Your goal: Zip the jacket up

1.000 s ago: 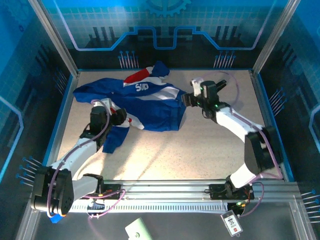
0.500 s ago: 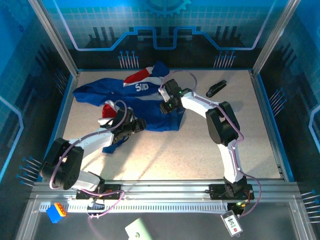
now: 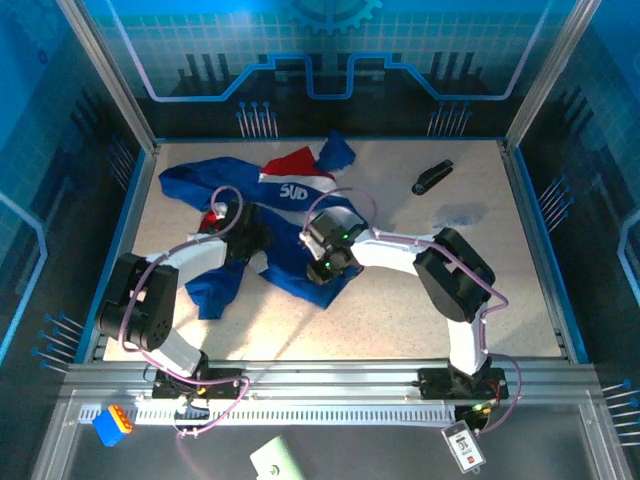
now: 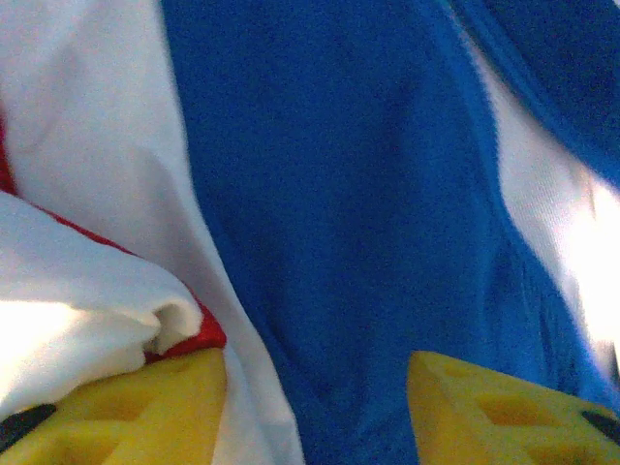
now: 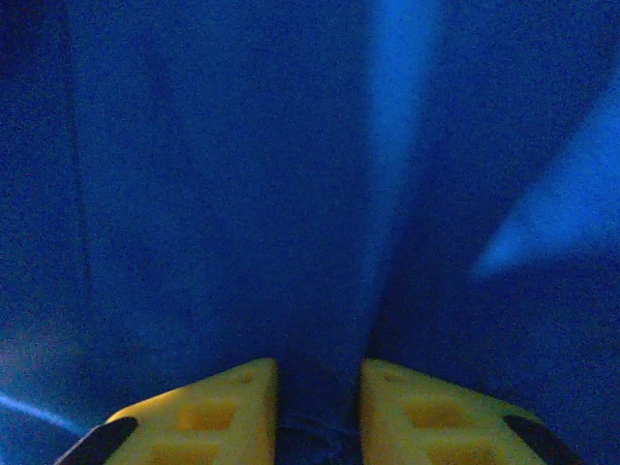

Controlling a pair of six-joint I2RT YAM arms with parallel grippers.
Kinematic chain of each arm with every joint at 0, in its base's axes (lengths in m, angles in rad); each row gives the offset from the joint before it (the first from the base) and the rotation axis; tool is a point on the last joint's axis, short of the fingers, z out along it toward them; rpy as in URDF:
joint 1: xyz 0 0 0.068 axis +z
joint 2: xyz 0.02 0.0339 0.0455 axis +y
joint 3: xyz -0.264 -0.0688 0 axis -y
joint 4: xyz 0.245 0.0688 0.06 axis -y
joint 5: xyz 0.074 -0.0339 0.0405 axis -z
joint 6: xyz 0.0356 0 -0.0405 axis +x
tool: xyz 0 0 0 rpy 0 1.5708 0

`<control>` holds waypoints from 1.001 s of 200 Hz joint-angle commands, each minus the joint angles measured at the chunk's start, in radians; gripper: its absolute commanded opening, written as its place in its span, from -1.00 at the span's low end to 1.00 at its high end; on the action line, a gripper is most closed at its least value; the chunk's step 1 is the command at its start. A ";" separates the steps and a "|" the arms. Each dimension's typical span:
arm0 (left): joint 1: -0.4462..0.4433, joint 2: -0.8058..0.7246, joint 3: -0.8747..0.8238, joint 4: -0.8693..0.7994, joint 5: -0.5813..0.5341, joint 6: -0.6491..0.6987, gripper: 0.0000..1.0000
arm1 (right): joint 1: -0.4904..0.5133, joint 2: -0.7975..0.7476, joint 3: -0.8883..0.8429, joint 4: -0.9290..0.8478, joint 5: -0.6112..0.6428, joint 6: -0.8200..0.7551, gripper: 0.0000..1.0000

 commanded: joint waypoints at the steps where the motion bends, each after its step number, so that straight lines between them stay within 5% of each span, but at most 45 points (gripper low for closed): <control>1: 0.045 -0.012 0.047 -0.102 0.021 0.038 -0.07 | 0.066 -0.010 0.068 -0.085 -0.010 0.045 -0.35; 44: 0.037 -0.169 0.037 -0.210 -0.026 0.102 -0.08 | -0.017 -0.047 0.236 -0.192 0.013 -0.022 -0.06; 81: -0.078 -0.261 -0.007 -0.256 -0.049 0.086 -0.16 | -0.165 0.006 0.329 -0.231 0.002 -0.090 -0.01; 115: -0.192 -0.226 -0.059 -0.182 -0.035 -0.023 -0.29 | -0.286 0.174 0.514 -0.306 -0.035 -0.115 0.09; 155: -0.265 -0.070 -0.042 -0.136 -0.025 -0.082 -0.36 | -0.312 0.309 0.606 -0.396 -0.026 -0.142 0.16; 200: -0.254 0.017 -0.064 -0.114 -0.068 -0.141 -0.35 | -0.340 0.308 0.502 -0.403 -0.031 -0.119 -0.45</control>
